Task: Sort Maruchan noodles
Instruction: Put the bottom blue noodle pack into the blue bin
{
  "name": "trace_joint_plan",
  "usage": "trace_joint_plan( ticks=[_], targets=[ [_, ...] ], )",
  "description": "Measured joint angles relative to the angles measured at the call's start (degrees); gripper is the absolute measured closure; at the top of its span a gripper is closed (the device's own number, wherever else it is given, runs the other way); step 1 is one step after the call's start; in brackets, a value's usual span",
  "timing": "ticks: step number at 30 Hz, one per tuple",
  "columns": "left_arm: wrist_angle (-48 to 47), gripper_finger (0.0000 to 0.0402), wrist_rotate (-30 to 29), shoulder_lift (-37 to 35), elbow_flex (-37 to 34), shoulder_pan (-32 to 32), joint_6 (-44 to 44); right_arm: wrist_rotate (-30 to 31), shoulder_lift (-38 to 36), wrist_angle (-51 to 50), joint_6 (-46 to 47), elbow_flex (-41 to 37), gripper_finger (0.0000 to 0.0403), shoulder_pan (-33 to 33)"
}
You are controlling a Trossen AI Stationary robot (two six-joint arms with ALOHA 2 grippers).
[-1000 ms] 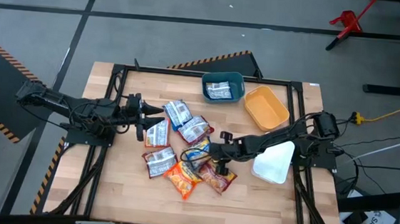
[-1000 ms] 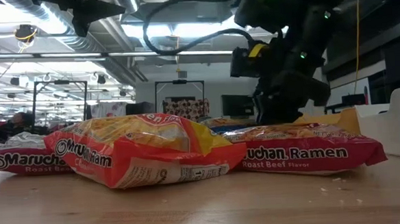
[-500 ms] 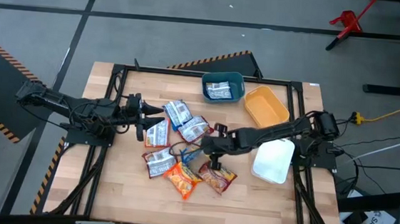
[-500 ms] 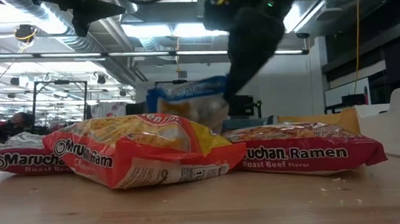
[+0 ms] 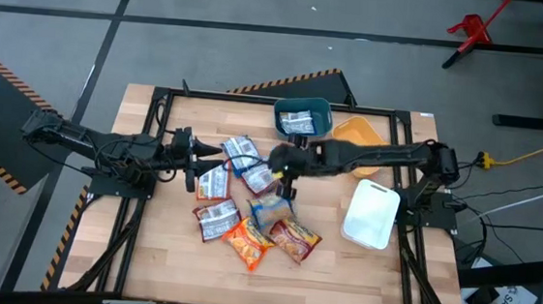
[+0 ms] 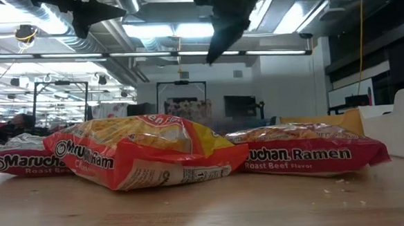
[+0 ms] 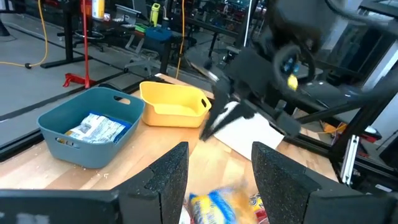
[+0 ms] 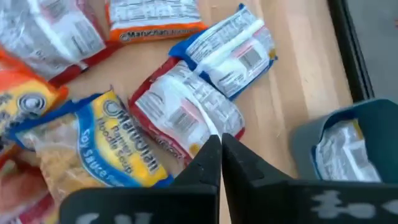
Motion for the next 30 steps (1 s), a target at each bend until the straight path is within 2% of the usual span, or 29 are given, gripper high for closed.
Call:
trace_joint_plan(
  ticks=[2,6,8,11,17,21,25,30],
  targets=[
    [0.02,0.0232,0.00,0.00,0.00,0.00,0.00,-3.00,-0.33,-1.27,-3.43,0.00,0.0401,-0.61],
    [-0.18,0.0232,0.01,0.00,0.00,-0.01,-0.46,-14.01,-0.08,-4.56,-9.75,-0.47,0.0376,-0.01],
    [-0.65,0.0232,0.02,0.00,0.01,-0.01,-0.58,-18.98,0.30,-3.82,-10.07,-1.98,0.0348,1.27],
    [-1.05,0.0232,0.05,0.00,0.00,-0.02,-0.67,-21.31,0.35,0.03,-11.29,-5.70,0.0288,4.83],
    [-0.99,0.0232,0.46,-0.02,0.00,-0.04,-1.27,-15.37,0.69,17.36,-14.46,-12.90,0.0144,12.47],
    [-1.01,0.0232,0.46,0.00,0.00,-0.04,-2.40,-10.62,2.89,22.39,-14.62,-13.84,0.0080,15.26],
    [-1.00,0.0232,0.46,0.00,0.00,-0.07,-2.45,-8.19,6.44,23.39,-14.83,-13.84,0.0061,15.26],
    [-0.98,0.0232,0.44,0.00,0.00,-0.07,-2.43,-4.41,10.66,25.35,-15.89,-13.86,0.0070,14.71]
  ],
)
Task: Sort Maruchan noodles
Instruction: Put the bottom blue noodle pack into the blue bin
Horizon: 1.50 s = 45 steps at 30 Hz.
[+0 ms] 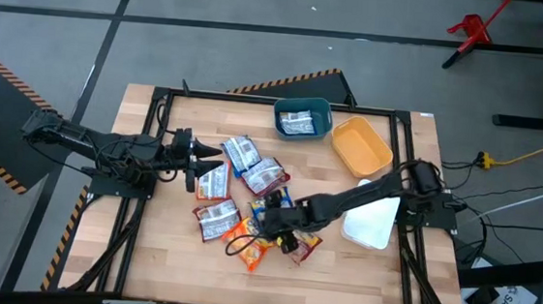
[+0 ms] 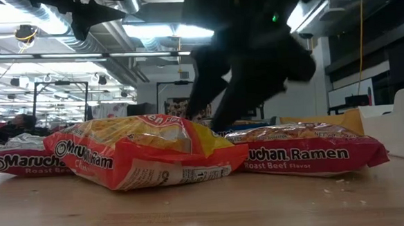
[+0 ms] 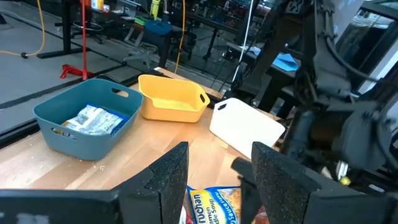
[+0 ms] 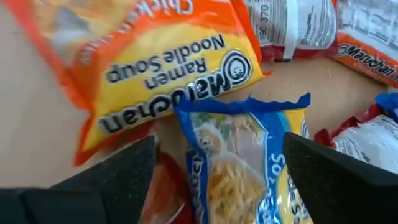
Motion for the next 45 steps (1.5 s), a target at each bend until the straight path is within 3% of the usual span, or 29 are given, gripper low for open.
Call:
trace_joint_plan(
  ticks=[8,12,17,24,29,35,45],
  targets=[
    [-0.14,0.0232,-0.30,0.00,0.00,0.00,0.03,5.53,3.95,0.60,-0.44,0.00,0.0089,-0.40],
    [-0.20,0.0232,-0.31,0.00,0.01,0.00,0.03,8.35,4.31,0.42,-0.10,0.00,0.0117,-0.42],
    [-0.22,0.0232,-0.31,0.00,0.00,0.00,0.03,11.23,4.31,0.03,0.40,0.00,0.0192,-0.29],
    [-0.24,0.0232,-0.31,0.00,0.00,0.00,0.03,11.26,4.20,0.31,2.08,0.11,0.0321,-0.29],
    [-0.24,0.0232,-0.28,0.00,0.00,0.00,0.03,10.58,4.24,-0.64,3.21,0.63,0.0387,-0.27],
    [-0.25,0.0232,-0.28,0.00,0.00,0.00,0.03,7.47,4.24,-3.16,6.10,4.54,0.0400,-0.27],
    [-0.51,0.0232,-0.26,0.00,0.02,0.00,0.05,7.66,0.36,-11.28,5.32,13.07,0.0402,-0.31]
  ],
)
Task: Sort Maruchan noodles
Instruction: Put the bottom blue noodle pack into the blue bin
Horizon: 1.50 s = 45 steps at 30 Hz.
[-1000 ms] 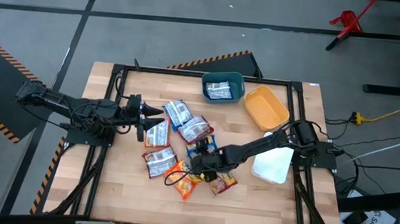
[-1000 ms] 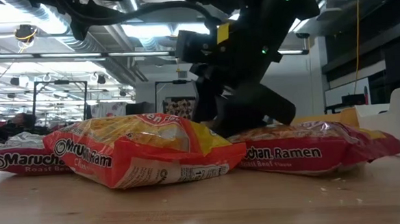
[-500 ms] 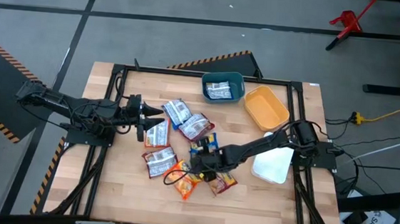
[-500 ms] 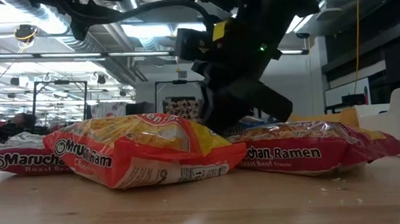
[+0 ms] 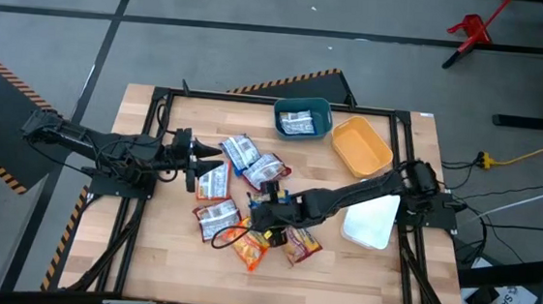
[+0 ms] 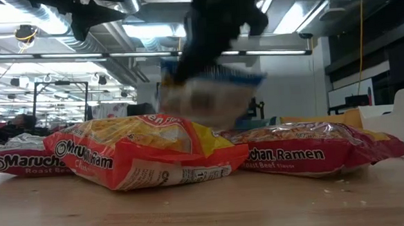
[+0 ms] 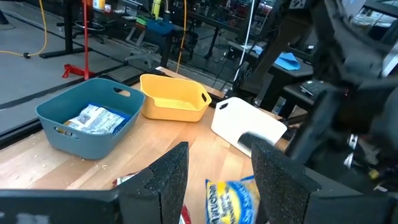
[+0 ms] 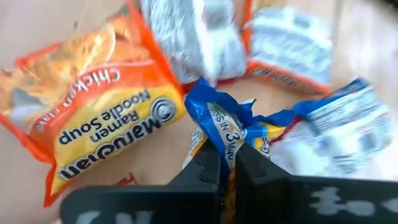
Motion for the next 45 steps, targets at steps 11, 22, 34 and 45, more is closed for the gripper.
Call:
trace_joint_plan(
  ticks=[11,22,34,45],
  targets=[
    [-1.15,0.0232,0.02,0.00,-0.02,0.00,0.00,14.09,-6.60,-8.66,-8.44,4.07,0.0402,-5.19],
    [-2.91,0.0232,0.02,0.00,-0.02,0.00,0.40,18.38,-7.51,-7.72,-22.01,0.40,0.0402,-19.41],
    [-3.64,0.0232,0.00,0.00,0.00,0.00,0.39,7.46,-7.42,7.70,-36.18,-9.59,0.0403,-32.69],
    [-3.66,0.0232,0.00,0.00,-0.02,0.00,0.39,1.83,-7.40,10.51,-39.00,-12.32,0.0403,-37.24]
  ],
)
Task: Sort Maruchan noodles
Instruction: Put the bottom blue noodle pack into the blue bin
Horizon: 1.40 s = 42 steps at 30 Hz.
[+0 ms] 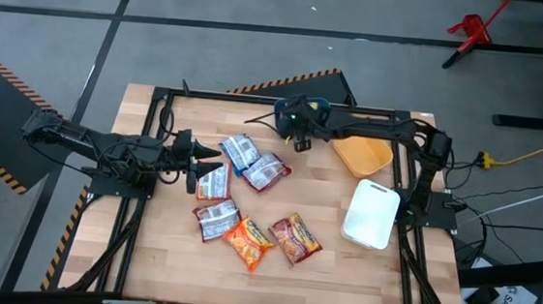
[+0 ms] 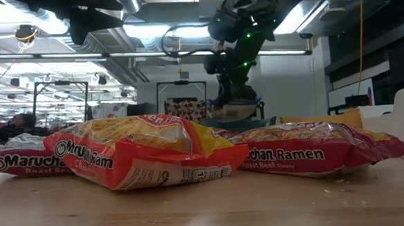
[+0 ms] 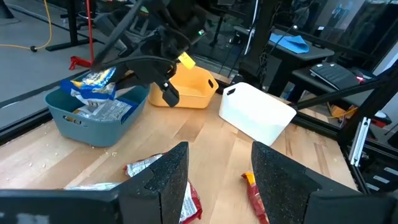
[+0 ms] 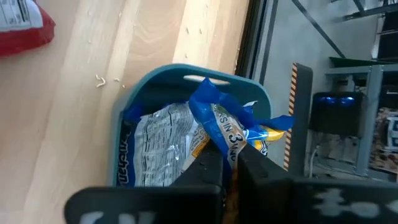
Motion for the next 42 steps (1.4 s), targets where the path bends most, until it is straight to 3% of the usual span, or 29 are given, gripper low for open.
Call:
trace_joint_plan(
  ticks=[13,17,23,30,39,42],
  targets=[
    [0.00,0.0232,0.00,0.00,0.00,0.00,0.00,-5.31,0.00,0.43,-0.06,0.00,0.0391,-2.98],
    [0.00,0.0232,0.00,0.00,0.00,0.00,0.00,-6.54,0.00,0.41,-0.35,0.00,0.0354,-3.00],
    [0.00,0.0232,-0.02,0.00,0.00,0.00,0.00,-7.80,0.00,-0.20,-0.73,0.00,0.0268,-2.99],
    [0.00,0.0232,0.00,0.00,0.00,0.00,-0.40,-4.34,-1.38,-4.20,0.40,0.00,0.0203,-2.06],
    [-0.31,0.0232,-0.02,0.00,0.00,0.00,-0.40,-7.37,-3.14,-18.17,6.63,0.09,0.0212,-1.43],
    [-0.35,0.0232,-0.02,0.00,0.00,0.00,-0.40,-3.96,-2.11,-18.31,6.72,0.08,0.0220,-1.42]
  ],
)
